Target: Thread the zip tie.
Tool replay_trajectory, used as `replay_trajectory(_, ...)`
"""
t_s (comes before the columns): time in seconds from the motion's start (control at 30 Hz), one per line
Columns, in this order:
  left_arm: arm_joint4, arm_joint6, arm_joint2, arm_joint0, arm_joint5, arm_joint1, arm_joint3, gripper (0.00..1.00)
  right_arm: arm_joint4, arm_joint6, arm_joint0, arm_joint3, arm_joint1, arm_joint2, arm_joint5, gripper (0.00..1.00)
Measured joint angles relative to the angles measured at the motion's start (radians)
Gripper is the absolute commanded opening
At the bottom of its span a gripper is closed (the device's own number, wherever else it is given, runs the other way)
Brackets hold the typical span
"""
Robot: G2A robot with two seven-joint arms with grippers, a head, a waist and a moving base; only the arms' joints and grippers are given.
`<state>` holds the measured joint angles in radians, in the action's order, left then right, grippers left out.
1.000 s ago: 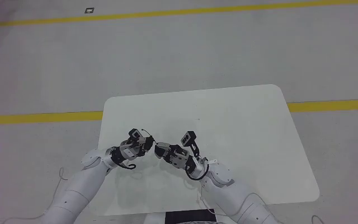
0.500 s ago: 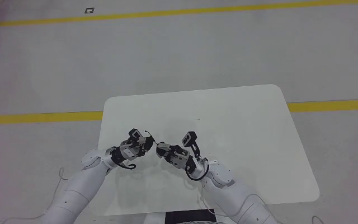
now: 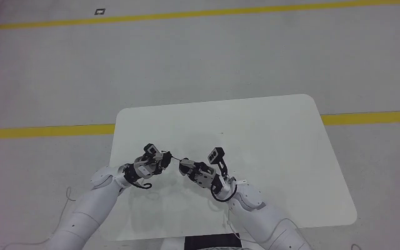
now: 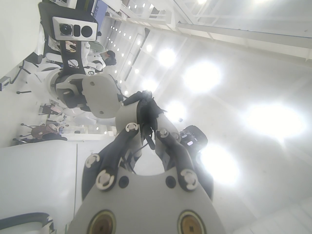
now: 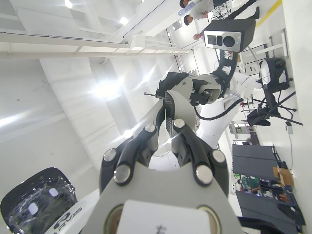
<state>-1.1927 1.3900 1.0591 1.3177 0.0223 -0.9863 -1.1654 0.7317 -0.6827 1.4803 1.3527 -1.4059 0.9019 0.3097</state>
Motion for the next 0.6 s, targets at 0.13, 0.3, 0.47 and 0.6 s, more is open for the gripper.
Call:
replay_trajectory(0.13, 0.0, 0.0, 0.0, 0.0, 0.0, 0.0, 0.0, 0.0, -0.001, 0.001, 0.009, 0.006, 0.003, 0.01, 0.001, 0.0)
replay_trajectory(0.3, 0.0, 0.0, 0.0, 0.0, 0.0, 0.0, 0.0, 0.0, -0.002, 0.001, 0.018, 0.01, 0.007, 0.021, 0.001, 0.0)
replay_trajectory(0.47, 0.0, 0.0, 0.0, 0.0, 0.0, 0.0, 0.0, 0.0, -0.004, 0.004, 0.024, 0.013, 0.01, 0.029, 0.001, 0.0)
replay_trajectory(0.6, 0.0, 0.0, 0.0, 0.0, 0.0, 0.0, 0.0, 0.0, -0.005, 0.007, 0.028, 0.016, 0.012, 0.034, 0.002, 0.0)
